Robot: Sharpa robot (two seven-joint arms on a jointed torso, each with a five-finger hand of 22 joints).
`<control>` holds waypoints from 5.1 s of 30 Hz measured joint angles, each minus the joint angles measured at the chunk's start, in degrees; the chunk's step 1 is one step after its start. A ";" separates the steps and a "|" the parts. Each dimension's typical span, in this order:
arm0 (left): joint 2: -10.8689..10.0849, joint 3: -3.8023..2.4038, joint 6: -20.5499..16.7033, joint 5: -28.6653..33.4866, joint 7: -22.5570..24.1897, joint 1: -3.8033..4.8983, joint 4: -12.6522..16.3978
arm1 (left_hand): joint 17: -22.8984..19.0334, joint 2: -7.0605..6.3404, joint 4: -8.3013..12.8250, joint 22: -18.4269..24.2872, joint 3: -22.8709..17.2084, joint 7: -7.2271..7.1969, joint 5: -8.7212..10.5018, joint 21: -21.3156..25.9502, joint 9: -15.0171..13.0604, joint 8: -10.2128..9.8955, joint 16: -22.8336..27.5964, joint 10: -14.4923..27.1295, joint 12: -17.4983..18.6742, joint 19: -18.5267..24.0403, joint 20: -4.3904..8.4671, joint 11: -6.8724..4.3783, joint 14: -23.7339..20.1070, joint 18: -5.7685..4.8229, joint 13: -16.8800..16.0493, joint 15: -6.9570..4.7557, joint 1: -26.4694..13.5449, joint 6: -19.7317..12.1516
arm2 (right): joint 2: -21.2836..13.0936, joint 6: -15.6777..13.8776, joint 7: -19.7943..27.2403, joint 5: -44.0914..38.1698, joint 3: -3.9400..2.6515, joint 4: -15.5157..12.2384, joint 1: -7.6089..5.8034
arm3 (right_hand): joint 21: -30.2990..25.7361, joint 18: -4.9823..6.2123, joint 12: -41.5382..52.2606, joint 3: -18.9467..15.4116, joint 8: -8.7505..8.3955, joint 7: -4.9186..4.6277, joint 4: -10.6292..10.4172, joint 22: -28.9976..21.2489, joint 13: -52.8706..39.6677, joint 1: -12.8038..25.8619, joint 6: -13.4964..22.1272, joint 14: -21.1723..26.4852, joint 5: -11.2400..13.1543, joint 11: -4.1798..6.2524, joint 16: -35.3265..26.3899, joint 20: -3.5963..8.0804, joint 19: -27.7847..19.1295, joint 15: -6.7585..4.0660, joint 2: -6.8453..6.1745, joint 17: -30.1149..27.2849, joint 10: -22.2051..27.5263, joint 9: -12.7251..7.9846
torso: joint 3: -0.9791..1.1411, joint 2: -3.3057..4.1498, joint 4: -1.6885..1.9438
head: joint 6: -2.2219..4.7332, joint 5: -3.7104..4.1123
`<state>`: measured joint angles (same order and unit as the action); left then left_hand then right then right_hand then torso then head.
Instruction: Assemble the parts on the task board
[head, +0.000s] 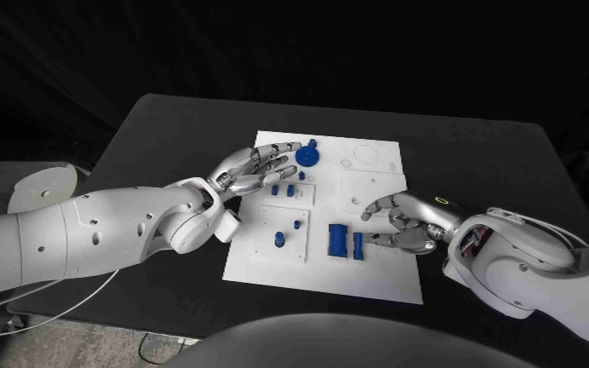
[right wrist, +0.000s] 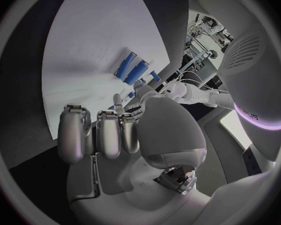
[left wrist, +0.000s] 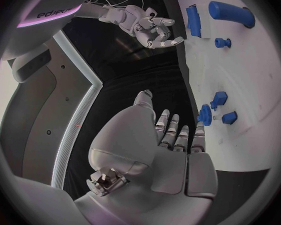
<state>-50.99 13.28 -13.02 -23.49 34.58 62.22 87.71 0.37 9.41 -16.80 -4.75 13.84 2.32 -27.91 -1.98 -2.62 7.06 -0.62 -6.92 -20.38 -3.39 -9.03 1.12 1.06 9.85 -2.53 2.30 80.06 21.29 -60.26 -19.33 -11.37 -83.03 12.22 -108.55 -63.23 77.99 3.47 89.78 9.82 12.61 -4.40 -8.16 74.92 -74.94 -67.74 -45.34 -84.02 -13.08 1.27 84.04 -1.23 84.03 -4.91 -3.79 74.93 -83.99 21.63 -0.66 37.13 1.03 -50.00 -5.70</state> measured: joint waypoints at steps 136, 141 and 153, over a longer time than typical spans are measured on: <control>-0.33 -0.01 -3.31 -1.57 1.23 -0.30 -0.75 | -0.31 0.76 0.38 3.51 -0.92 1.56 -3.71 1.53 0.25 -3.22 0.41 3.05 2.11 2.76 -2.85 3.09 -0.59 0.00 0.33 2.92 4.15 -1.33 | 1.15 -0.07 3.47 -10.14 -0.15 1.95 4.21 | 3.00 -0.87 0.00 -5.44 -5.11 0.86 -8.14 0.03 0.01 1.39 -6.34 0.01 7.55 0.40 1.60 0.21 -0.22 -0.44 -0.73 -0.02 0.00 -9.72 | 0.02 -0.01 0.02 | 0.00 -0.27; -0.34 -0.01 -3.24 -1.53 1.15 -0.30 -0.75 | -0.30 0.76 0.38 3.51 -0.92 1.55 -3.71 1.53 0.25 -3.22 0.41 3.05 2.11 2.76 -2.85 3.09 -0.59 0.00 0.33 2.92 4.14 -1.33 | 1.39 0.46 2.72 -10.53 -0.20 1.95 4.20 | 2.59 -0.87 0.00 -5.44 -5.76 0.91 -8.14 0.03 0.01 1.48 -6.00 0.01 7.55 0.40 1.33 0.21 -0.22 -0.44 -0.64 -0.02 0.00 -10.09 | 0.02 -0.02 0.02 | 0.00 -0.31; -0.29 -0.01 -3.08 -1.45 1.12 -0.30 -0.78 | -0.14 0.98 0.55 3.20 -1.08 1.55 -3.71 1.53 0.25 -3.22 0.41 2.42 1.04 2.62 -3.39 3.72 -0.26 0.01 0.25 3.26 4.84 -1.33 | 1.28 -1.00 2.75 -11.04 -0.11 1.95 4.29 | 3.34 -0.87 0.00 -5.44 -6.09 0.11 -8.14 0.02 0.02 1.00 -6.88 0.01 6.42 0.00 1.35 0.21 -0.22 -0.44 0.10 -0.02 0.00 -10.59 | 0.02 -0.03 -0.01 | 0.00 -0.38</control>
<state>-51.28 13.27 -16.11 -24.94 35.70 61.92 86.93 0.23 10.39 -16.25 -1.55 12.76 3.87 -31.62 -0.45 -2.37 3.84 -0.21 -4.50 -19.33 -0.77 -12.42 4.84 0.80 9.85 -2.28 5.55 84.90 19.96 -58.98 -20.33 -8.62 -94.07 12.11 -106.60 -58.94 81.32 2.60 89.78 4.38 6.52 -4.29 -16.30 74.94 -74.93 -66.74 -52.22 -84.01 -6.67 1.27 85.39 -1.02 83.81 -5.34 -3.69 74.90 -83.99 11.04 -0.64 37.11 1.03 -50.00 -6.09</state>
